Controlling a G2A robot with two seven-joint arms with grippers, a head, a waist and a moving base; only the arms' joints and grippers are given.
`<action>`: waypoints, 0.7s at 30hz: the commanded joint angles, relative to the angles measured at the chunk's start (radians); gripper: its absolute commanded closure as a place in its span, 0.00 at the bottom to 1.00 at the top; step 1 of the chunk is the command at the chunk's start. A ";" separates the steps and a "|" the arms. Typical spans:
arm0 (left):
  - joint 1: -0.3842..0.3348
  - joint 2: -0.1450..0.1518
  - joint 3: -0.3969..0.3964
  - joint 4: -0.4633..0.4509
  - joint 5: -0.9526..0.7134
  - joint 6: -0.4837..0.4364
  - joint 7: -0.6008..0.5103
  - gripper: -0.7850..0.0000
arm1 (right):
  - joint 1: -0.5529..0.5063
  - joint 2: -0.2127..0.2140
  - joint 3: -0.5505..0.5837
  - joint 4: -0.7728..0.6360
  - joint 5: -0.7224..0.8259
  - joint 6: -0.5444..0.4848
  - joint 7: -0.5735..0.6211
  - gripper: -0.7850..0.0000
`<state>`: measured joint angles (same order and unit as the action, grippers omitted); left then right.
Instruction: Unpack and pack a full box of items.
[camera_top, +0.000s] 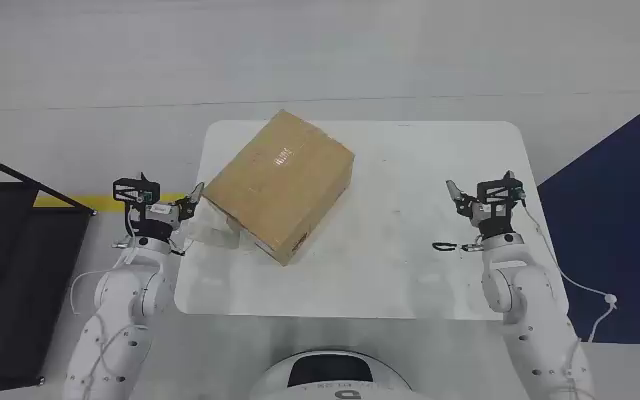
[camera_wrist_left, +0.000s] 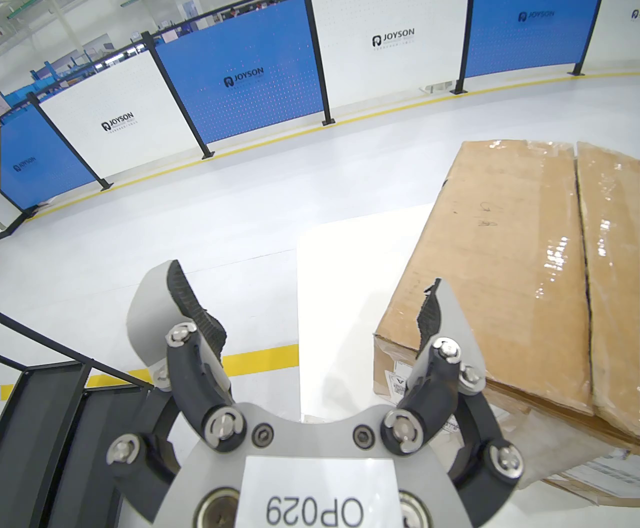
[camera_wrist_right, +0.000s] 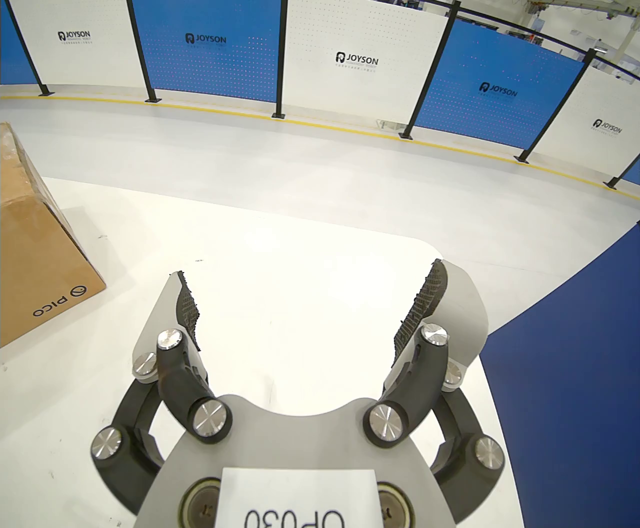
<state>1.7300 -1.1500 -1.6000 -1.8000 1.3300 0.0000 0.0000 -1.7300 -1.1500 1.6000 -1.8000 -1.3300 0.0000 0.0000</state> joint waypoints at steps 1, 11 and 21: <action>0.000 0.000 0.000 0.000 0.000 0.000 0.000 0.00 | 0.000 0.000 0.000 0.000 0.000 0.000 0.000 0.00; 0.000 0.000 0.000 0.000 0.000 0.000 0.000 0.00 | 0.000 0.000 0.000 0.000 0.000 0.000 0.000 0.00; 0.020 0.011 0.003 0.027 0.069 -0.208 0.088 0.00 | 0.000 0.000 0.000 0.000 0.000 0.000 0.000 0.00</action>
<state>1.7427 -1.1416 -1.5931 -1.7781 1.3867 -0.1594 0.0664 -1.7300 -1.1500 1.6000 -1.8000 -1.3300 0.0000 0.0000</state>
